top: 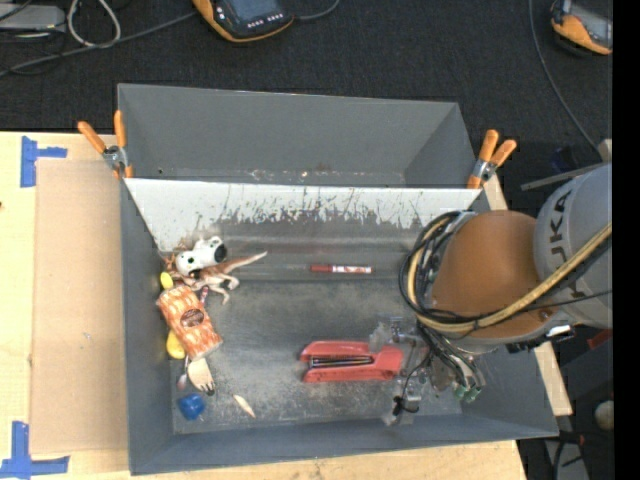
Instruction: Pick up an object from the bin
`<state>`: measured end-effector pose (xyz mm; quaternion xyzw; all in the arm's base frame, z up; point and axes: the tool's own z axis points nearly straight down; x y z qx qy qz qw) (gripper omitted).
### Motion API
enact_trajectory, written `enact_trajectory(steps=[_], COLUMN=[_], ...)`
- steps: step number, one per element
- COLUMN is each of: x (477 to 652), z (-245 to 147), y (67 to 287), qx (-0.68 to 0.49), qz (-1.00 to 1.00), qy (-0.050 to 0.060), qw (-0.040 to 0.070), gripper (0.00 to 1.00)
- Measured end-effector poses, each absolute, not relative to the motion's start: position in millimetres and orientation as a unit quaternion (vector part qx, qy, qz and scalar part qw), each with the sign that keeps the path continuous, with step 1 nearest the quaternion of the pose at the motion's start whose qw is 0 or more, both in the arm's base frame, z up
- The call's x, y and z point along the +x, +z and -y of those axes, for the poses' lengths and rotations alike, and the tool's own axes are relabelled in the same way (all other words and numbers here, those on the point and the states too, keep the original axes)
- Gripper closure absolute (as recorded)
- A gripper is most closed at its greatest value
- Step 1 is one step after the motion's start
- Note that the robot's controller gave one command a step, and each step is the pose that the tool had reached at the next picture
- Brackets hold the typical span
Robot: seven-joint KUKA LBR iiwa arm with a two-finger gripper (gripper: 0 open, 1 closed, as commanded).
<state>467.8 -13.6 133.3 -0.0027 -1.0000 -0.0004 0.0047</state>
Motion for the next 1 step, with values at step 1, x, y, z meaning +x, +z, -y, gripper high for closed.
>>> enact_trajectory(steps=[1], x=[469.8], z=[13.6], y=[136.2], qx=[-0.002], qz=[1.0], qy=[0.0], qw=[0.001], gripper=[0.0])
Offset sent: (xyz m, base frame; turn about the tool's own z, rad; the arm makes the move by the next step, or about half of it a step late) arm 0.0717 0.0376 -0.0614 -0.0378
